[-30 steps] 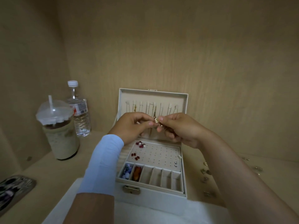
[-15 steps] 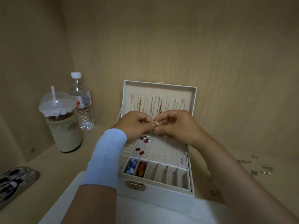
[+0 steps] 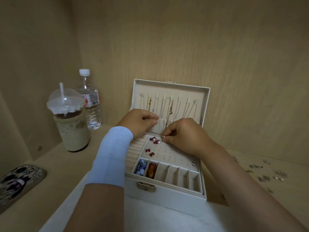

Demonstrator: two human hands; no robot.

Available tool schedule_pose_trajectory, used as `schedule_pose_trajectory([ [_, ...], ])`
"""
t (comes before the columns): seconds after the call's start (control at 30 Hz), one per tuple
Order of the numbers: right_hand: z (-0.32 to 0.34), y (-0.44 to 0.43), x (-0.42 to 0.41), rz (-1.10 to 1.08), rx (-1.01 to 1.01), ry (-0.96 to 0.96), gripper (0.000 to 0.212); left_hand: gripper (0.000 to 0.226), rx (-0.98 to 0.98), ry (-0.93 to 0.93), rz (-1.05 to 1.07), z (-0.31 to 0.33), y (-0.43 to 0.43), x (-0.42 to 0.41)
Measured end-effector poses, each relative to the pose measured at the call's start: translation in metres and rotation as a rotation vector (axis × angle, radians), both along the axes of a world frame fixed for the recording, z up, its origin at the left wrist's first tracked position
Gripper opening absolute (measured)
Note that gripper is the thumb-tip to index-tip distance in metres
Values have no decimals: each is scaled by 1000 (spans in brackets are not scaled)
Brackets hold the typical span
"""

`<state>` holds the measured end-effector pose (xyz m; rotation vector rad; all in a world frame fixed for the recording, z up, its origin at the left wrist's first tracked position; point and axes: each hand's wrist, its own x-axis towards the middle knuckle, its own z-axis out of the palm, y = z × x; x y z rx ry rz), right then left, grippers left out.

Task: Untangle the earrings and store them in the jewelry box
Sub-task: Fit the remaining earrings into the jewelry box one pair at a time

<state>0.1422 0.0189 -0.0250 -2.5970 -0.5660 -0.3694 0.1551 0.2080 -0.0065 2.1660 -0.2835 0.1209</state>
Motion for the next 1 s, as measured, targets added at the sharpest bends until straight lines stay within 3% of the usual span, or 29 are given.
schedule_pose_trajectory([
  [0.17, 2, 3, -1, 12, -110, -67, 14, 5, -55, 3, 42, 0, 1, 2],
  [0.7, 4, 8, 0, 108, -364, -158, 15, 3, -71, -23, 9, 2, 0, -1],
  [1.0, 7, 0, 2, 50, -156, 39, 8, 8, -78, 1, -17, -3, -2, -1],
])
